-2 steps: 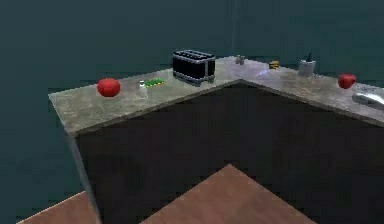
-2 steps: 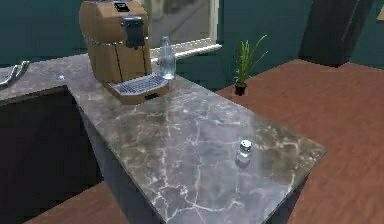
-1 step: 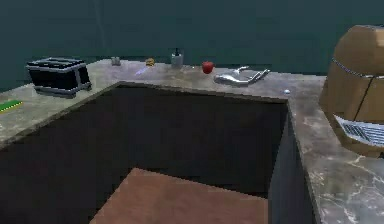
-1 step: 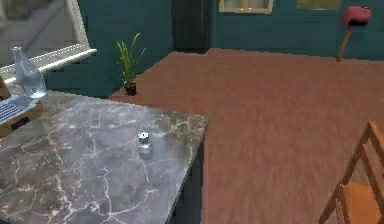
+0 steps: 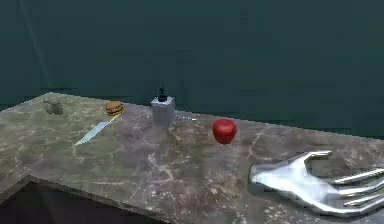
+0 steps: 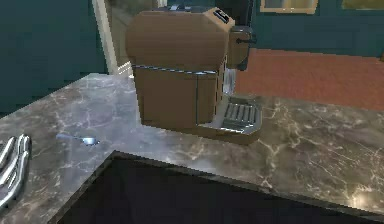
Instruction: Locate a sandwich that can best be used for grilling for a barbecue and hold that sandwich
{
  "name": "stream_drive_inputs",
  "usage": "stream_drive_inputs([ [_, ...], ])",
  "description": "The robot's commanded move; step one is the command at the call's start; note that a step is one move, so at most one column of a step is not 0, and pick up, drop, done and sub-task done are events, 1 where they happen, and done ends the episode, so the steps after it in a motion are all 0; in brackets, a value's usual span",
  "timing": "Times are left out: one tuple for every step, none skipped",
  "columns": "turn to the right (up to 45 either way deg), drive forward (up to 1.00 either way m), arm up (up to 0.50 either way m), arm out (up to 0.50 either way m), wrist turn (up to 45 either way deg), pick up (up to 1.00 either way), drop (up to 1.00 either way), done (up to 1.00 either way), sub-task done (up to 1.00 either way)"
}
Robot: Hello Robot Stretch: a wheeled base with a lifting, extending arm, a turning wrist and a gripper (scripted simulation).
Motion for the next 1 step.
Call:
stream_drive_inputs([
  [0.0,0.15,0.0,0.0,0.0,0.0,0.0,0.0,0.0],
])
